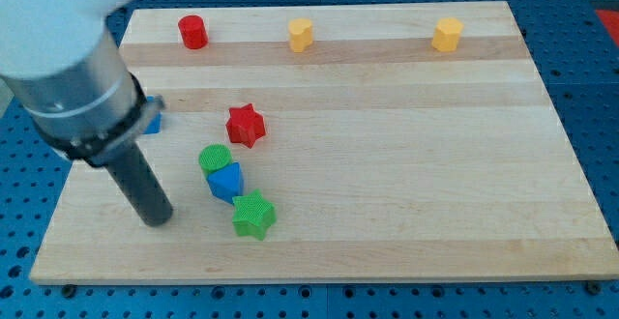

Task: Push the green star towards the center

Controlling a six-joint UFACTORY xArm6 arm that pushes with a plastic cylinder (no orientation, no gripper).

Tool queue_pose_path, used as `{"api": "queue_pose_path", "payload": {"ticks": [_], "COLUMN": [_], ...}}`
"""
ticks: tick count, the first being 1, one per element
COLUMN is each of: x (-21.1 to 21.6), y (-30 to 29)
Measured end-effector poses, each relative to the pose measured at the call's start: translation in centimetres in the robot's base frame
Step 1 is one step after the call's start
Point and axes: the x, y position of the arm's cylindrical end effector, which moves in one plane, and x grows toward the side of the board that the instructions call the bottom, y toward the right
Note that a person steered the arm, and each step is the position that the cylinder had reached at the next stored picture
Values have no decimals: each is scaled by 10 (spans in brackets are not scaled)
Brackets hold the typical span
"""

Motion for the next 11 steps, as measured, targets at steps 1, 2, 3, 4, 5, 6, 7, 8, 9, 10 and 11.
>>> {"api": "queue_pose_path", "payload": {"ticks": [1,2,3,4,5,6,7,8,9,10,11], "x": [14,12,10,8,-1,-5,-5,-5,-13,-33,-50], "y": [44,83,111,140,153,152,144,133,124,124,129]}}
